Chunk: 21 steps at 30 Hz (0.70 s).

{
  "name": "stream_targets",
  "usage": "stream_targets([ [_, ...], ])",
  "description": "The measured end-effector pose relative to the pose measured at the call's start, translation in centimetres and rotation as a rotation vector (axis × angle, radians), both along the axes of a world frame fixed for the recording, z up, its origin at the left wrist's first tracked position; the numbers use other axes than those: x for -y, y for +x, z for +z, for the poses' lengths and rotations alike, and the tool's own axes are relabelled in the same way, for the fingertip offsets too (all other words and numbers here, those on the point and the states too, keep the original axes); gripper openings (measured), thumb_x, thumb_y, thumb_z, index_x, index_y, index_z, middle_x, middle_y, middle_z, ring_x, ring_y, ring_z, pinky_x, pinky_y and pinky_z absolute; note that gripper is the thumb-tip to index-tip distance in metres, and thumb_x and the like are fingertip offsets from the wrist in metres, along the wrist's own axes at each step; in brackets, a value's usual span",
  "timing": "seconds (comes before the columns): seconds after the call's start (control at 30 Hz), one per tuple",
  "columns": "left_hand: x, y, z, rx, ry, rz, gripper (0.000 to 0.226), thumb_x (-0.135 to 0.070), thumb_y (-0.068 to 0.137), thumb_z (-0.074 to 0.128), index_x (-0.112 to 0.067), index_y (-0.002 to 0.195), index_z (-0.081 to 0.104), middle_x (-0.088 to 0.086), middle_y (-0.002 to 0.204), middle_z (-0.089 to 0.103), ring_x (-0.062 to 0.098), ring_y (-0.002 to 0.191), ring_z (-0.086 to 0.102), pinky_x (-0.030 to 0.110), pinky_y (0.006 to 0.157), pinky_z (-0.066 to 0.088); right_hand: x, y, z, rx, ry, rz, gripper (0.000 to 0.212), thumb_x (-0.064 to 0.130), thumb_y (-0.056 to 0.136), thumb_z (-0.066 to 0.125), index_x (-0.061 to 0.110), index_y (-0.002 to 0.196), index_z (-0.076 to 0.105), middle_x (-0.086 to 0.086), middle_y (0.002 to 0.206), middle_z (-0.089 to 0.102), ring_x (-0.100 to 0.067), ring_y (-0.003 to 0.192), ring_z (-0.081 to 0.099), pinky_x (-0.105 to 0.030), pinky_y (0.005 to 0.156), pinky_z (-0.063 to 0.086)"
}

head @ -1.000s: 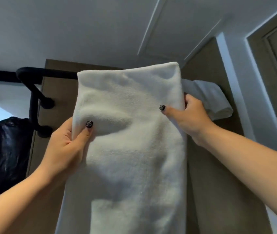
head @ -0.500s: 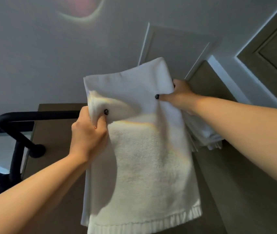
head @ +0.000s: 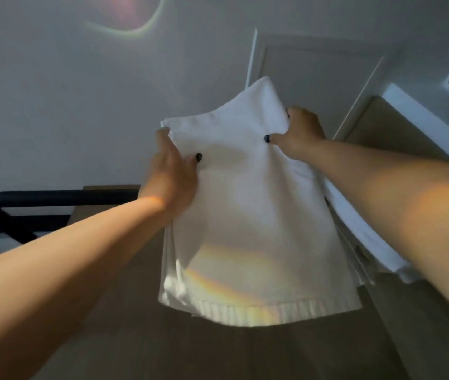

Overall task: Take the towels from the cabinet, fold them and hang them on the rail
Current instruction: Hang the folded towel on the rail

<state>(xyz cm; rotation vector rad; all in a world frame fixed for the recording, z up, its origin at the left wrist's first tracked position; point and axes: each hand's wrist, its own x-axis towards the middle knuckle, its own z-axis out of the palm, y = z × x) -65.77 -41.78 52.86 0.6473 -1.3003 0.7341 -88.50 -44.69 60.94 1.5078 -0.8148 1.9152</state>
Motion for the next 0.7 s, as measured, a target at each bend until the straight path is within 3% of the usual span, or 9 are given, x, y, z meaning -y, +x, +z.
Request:
stream_targets([
  [0.13, 1.4, -0.3, 0.9, 0.014, 0.012, 0.177, 0.039, -0.023, 0.102, 0.043, -0.021, 0.139, 0.032, 0.023, 0.121, 0.058, 0.040, 0.104, 0.056, 0.038, 0.077, 0.039, 3.1, 1.2, 1.1, 0.008, 0.006, -0.031, 0.055, 0.032, 0.082, 0.077, 0.006, 0.123, 0.053, -0.017, 0.127, 0.058, -0.037, 0.112, 0.057, -0.036, 0.084, 0.045],
  [0.3, 1.4, 0.1, 3.2, -0.064, 0.100, 0.551, 0.056, -0.034, 0.095, 0.056, -0.032, 0.147, 0.033, 0.014, 0.144, 0.032, 0.036, 0.133, 0.032, 0.041, 0.105, 0.032, 5.4, 1.9, 2.2, -0.095, 0.224, -0.136, 0.053, 0.023, 0.085, 0.074, -0.001, 0.128, 0.052, -0.020, 0.130, 0.056, -0.037, 0.118, 0.056, -0.033, 0.081, 0.042],
  [0.37, 1.1, 0.3, 3.7, 0.034, 0.084, 0.603, 0.047, -0.032, 0.096, 0.056, -0.030, 0.142, 0.045, 0.009, 0.151, 0.028, 0.031, 0.139, 0.028, 0.038, 0.109, 0.028, 5.8, 2.2, 2.6, -0.163, 0.315, -0.181, 0.050, 0.015, 0.090, 0.067, -0.006, 0.132, 0.049, -0.024, 0.136, 0.053, -0.038, 0.123, 0.053, -0.036, 0.089, 0.044],
  [0.43, 1.2, 0.4, 3.5, 0.216, 0.134, 0.528, 0.033, -0.029, 0.104, 0.043, -0.016, 0.128, 0.062, 0.011, 0.142, 0.049, 0.029, 0.129, 0.046, 0.029, 0.098, 0.036, 6.0, 2.4, 2.7, -0.233, 0.343, -0.221, 0.046, 0.009, 0.094, 0.059, -0.009, 0.135, 0.047, -0.026, 0.140, 0.050, -0.039, 0.127, 0.050, -0.038, 0.096, 0.042],
  [0.47, 1.4, 0.6, 3.2, 0.252, 0.202, 0.462, 0.040, -0.034, 0.106, 0.038, -0.010, 0.117, 0.067, 0.013, 0.128, 0.061, 0.030, 0.117, 0.055, 0.028, 0.089, 0.039, 6.1, 2.4, 2.8, -0.265, 0.340, -0.221, 0.044, 0.009, 0.095, 0.057, -0.007, 0.136, 0.049, -0.025, 0.140, 0.050, -0.038, 0.127, 0.051, -0.037, 0.095, 0.043],
  [0.53, 1.4, 1.0, 2.6, 0.235, 0.312, 0.397, 0.063, -0.058, 0.100, 0.035, -0.006, 0.103, 0.069, 0.015, 0.103, 0.069, 0.031, 0.096, 0.063, 0.032, 0.082, 0.044, 6.0, 2.5, 3.1, -0.331, 0.304, -0.218, 0.036, 0.013, 0.093, 0.060, -0.004, 0.125, 0.061, -0.022, 0.128, 0.061, -0.036, 0.117, 0.058, -0.033, 0.085, 0.045],
  [0.57, 1.4, 1.2, 2.5, 0.238, 0.336, 0.384, 0.071, -0.069, 0.094, 0.037, -0.005, 0.101, 0.069, 0.013, 0.097, 0.069, 0.030, 0.090, 0.065, 0.034, 0.082, 0.046, 5.9, 2.5, 2.8, -0.362, 0.288, -0.208, 0.030, 0.020, 0.092, 0.064, -0.004, 0.110, 0.067, -0.020, 0.113, 0.067, -0.035, 0.106, 0.062, -0.032, 0.078, 0.046],
  [0.63, 1.2, 1.5, 2.6, 0.290, 0.375, 0.333, 0.080, -0.078, 0.081, 0.046, -0.003, 0.097, 0.067, 0.009, 0.088, 0.066, 0.023, 0.079, 0.063, 0.033, 0.076, 0.046, 4.9, 2.6, 1.6, -0.385, 0.268, -0.092, 0.040, 0.042, 0.090, 0.065, 0.005, 0.076, 0.062, -0.013, 0.077, 0.060, -0.030, 0.073, 0.057, -0.030, 0.061, 0.040],
  [0.7, 0.6, 1.4, 2.6, 0.335, 0.432, 0.327, 0.075, -0.080, 0.073, 0.051, -0.008, 0.089, 0.067, 0.003, 0.087, 0.064, 0.017, 0.077, 0.061, 0.030, 0.072, 0.044, 3.7, 2.8, 0.1, -0.387, 0.295, 0.017, 0.050, 0.061, 0.087, 0.058, 0.015, 0.068, 0.055, -0.005, 0.070, 0.053, -0.021, 0.063, 0.049, -0.029, 0.058, 0.036],
])
